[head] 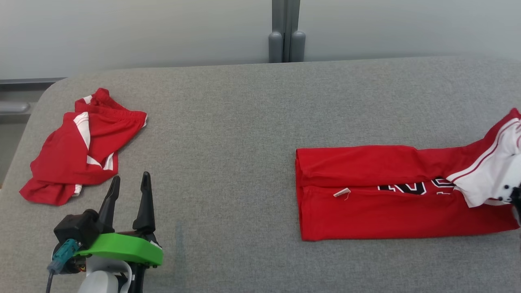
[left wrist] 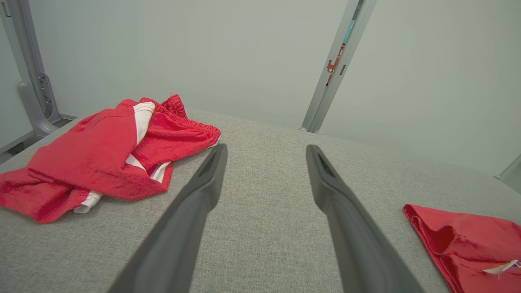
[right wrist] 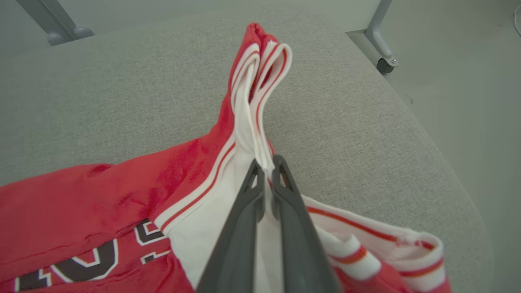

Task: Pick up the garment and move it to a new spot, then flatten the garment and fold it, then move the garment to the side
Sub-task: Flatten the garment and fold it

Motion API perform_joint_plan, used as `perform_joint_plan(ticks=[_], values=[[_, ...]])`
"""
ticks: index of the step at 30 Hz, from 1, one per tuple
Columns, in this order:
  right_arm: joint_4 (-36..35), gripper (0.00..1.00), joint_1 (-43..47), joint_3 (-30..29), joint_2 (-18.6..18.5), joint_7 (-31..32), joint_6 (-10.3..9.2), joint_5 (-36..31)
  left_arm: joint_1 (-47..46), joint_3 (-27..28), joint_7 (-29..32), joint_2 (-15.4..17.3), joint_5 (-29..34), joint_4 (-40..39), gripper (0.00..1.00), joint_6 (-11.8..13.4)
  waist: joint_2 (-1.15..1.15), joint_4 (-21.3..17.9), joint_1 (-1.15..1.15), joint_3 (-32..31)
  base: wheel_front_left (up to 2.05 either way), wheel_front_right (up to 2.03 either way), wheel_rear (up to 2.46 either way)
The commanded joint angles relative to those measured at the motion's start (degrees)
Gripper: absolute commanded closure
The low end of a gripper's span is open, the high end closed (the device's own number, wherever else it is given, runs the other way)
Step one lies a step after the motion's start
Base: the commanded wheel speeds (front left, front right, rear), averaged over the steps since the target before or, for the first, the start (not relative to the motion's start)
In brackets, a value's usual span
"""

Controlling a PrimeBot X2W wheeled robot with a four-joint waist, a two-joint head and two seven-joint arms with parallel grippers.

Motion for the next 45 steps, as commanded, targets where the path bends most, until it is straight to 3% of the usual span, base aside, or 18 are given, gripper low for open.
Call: perform_joint_plan(ticks=[1,10,15,24,37,38,39,40,45], values=[[-2.06,1.0,1.12,1.4,1.4,1.05,-0.06,0.74,0.42,0.09,-0.15,0.03,0.03,0.06,0.0,-0.33,0.0,0.2,0.0,-0.11,0.0,0.0,0.0],[-18.71,1.0,8.2,18.29,9.68,7.54,-0.06,7.23,-0.24,0.41,-0.15,-0.17,-0.12,0.17,0.0,-0.3,0.0,1.57,0.0,-0.35,0.0,0.0,0.0],[-22.77,1.0,10.44,26.32,12.6,8.41,-0.06,9.63,-0.47,0.4,-0.15,-0.12,-0.25,-0.02,0.0,-0.34,0.0,1.89,0.0,0.01,0.0,0.0,0.0],[-16.94,1.0,7.68,30.37,14.58,5.21,-0.06,10.21,-0.83,-0.39,-0.15,0.03,-0.34,0.46,0.0,-0.38,0.0,2.54,0.0,0.13,0.0,0.0,0.0],[-3.5,1.0,0.27,35.7,14.61,0.56,-0.06,17.1,-1.43,-1.43,-0.15,-0.19,-0.79,1.23,0.0,-0.39,0.0,4.02,0.0,0.17,0.0,0.0,0.0],[-2.69,0.88,-0.01,35.94,14.61,0.33,-0.06,17.59,-1.41,-1.54,-0.15,-0.2,-0.85,1.31,0.0,-0.39,0.0,4.16,0.0,0.12,0.0,0.0,0.0],[-2.09,0.25,-0.3,36.47,14.63,-0.34,-0.05,18.5,-1.34,-1.6,-0.15,-0.18,-0.99,1.36,0.0,-0.39,0.0,4.31,0.0,0.03,0.0,0.0,0.0],[-1.88,0.0,-0.57,36.87,14.64,-1.06,-0.05,19.6,-1.22,-1.62,-0.15,-0.11,-1.11,1.39,0.0,-0.39,0.0,4.4,0.0,-0.05,0.0,0.0,0.0],[-4.4,0.0,-1.59,40.51,14.65,-6.03,-0.05,30.17,-0.02,-1.38,-0.15,0.44,-1.44,1.47,0.0,-0.39,0.0,4.4,0.0,-0.68,0.0,0.0,0.0]])
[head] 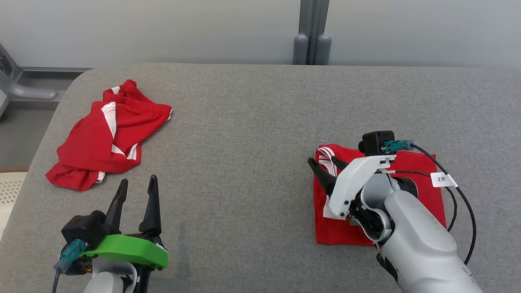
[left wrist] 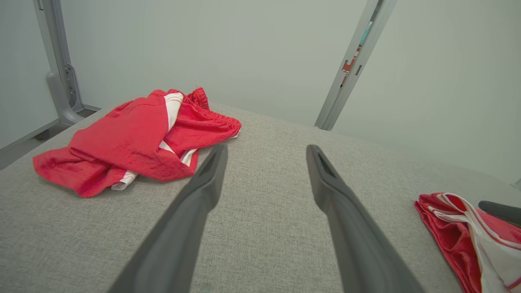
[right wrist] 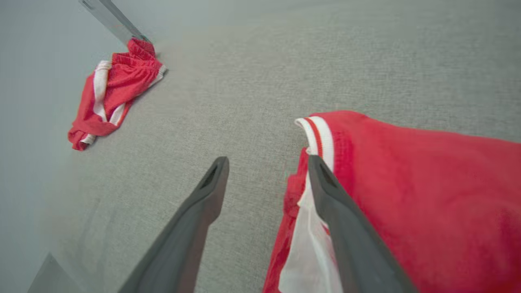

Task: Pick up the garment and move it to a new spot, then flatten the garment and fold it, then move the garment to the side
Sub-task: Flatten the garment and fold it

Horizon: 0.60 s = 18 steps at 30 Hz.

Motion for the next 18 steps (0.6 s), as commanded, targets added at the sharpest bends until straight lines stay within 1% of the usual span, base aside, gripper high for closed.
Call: perform_joint_plan(ticks=[1,4,5,7,11,15,18], values=[[-1.3,0.0,-0.91,0.37,-0.18,-1.52,-0.02,2.73,0.59,0.35,-0.15,0.59,-0.59,-0.06,0.0,-0.21,0.0,-0.21,0.0,-0.36,0.0,0.0,0.0],[-4.76,0.0,-1.45,0.08,-0.18,-6.17,-0.01,7.55,1.42,0.75,-0.15,0.76,-0.52,-0.16,0.0,-0.21,0.0,-0.69,0.0,-1.05,0.0,0.0,0.0],[-5.51,0.0,-1.5,-0.95,-0.21,-7.9,-0.02,7.76,1.55,0.86,-0.15,0.8,-0.43,-0.3,0.0,-0.21,0.0,-0.8,0.0,-1.31,0.0,0.0,0.0],[-6.01,0.0,-1.08,-4.05,-0.18,-11.52,-0.02,3.19,1.93,1.19,-0.15,0.8,-0.08,-0.62,0.0,-0.2,0.0,-1.12,0.0,-1.85,0.0,0.0,0.0],[-7.88,0.0,2.54,-11.91,-0.18,-15.26,-0.01,-5.04,2.64,1.32,-0.15,0.5,0.18,-1.02,0.0,-0.18,0.0,-1.47,0.0,-2.45,0.0,0.0,0.0],[-12.45,0.0,7.47,-18.23,-0.72,-16.71,-0.01,-11.4,3.33,1.33,-0.15,0.28,0.54,-1.49,0.0,-0.18,0.0,-2.07,0.0,-2.81,0.0,0.0,0.0],[-16.35,0.0,11.61,-22.14,-0.64,-16.62,-0.01,-13.89,3.61,1.29,-0.15,0.08,0.67,-1.75,0.0,-0.18,0.0,-2.55,0.0,-2.9,0.0,0.0,0.0]])
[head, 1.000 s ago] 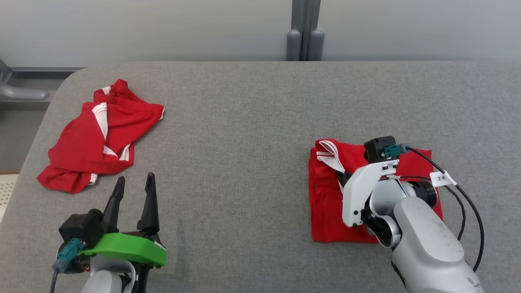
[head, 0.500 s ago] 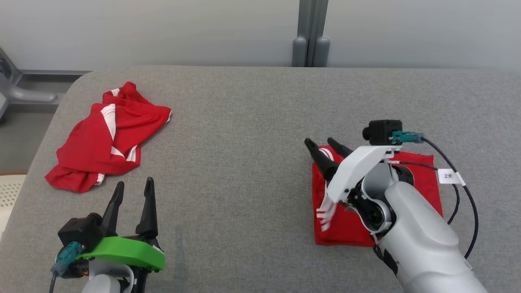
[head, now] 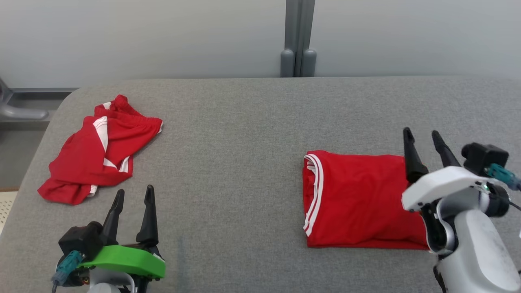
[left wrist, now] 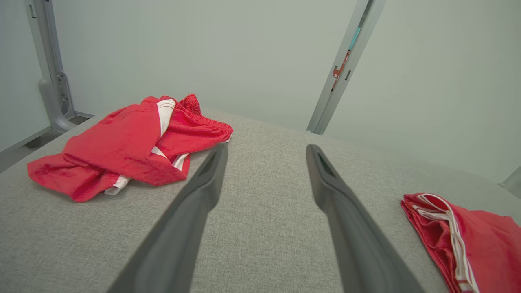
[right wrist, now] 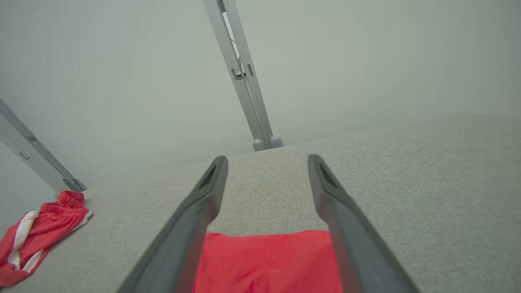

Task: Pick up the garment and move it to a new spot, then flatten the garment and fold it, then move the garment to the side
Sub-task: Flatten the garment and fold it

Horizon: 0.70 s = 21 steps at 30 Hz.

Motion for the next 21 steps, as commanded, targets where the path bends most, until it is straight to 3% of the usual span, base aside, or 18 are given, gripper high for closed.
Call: perform_joint_plan(ticks=[1,10,21], values=[[-1.86,0.0,2.13,-0.97,-0.28,-0.12,0.0,-1.67,0.81,0.21,-0.15,-0.09,0.24,-0.29,0.0,-0.11,0.0,-0.46,0.0,-0.07,0.0,0.0,0.0],[-10.84,0.0,11.2,-2.37,-2.71,-1.22,0.0,-9.69,1.3,1.5,-0.15,-0.77,0.53,-0.75,0.0,0.01,0.0,-2.97,0.0,-0.26,0.0,0.0,0.0],[-7.94,0.0,11.74,4.25,-5.93,-3.94,-0.03,-8.69,2.87,3.03,-0.15,-1.15,2.51,-2.51,0.0,-0.03,0.0,-5.33,0.0,-1.62,0.0,0.0,0.0]])
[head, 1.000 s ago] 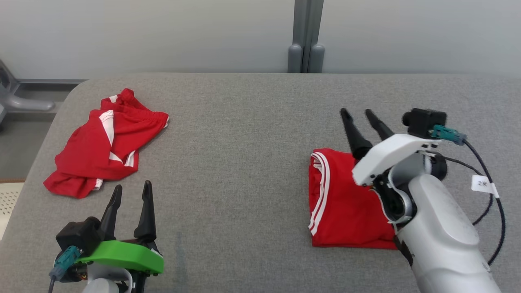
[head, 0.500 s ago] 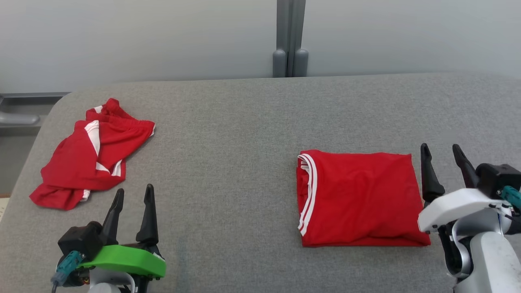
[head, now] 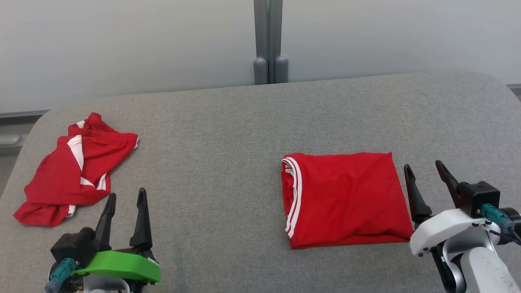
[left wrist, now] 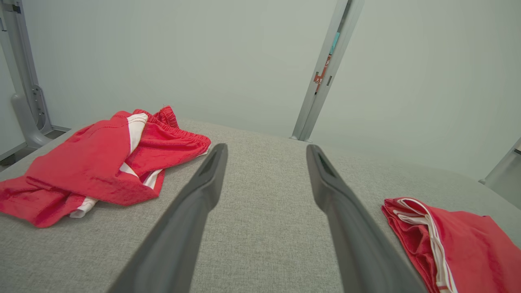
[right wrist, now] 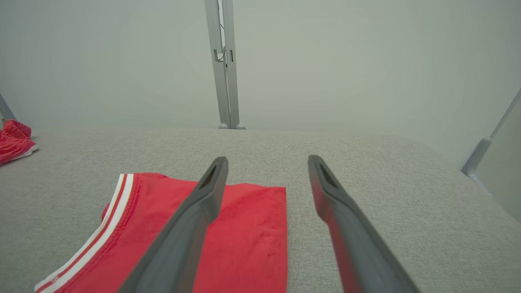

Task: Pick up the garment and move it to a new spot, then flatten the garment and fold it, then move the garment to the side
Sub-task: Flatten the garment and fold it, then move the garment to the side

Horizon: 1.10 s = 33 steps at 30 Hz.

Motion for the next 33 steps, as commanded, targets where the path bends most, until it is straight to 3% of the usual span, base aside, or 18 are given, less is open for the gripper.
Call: perform_joint_plan(ticks=[1,13,33], values=[[0.61,0.0,-0.25,0.46,-0.21,-0.65,-0.06,0.62,1.05,0.24,-0.15,-0.18,0.82,0.05,0.0,-0.04,0.0,-0.43,0.0,-0.43,0.0,0.0,0.0],[2.78,0.0,-0.35,3.87,-0.05,-2.0,-0.06,1.12,0.8,-0.01,-0.15,-0.31,0.85,3.1,0.0,-0.07,0.0,-1.71,0.0,-1.17,0.0,0.0,0.0],[3.56,0.0,-1.1,4.43,-0.46,-0.59,-0.06,3.05,0.2,0.65,-0.15,-0.3,1.44,3.43,0.0,-0.1,0.0,-1.07,0.0,-0.78,0.0,0.0,0.0]])
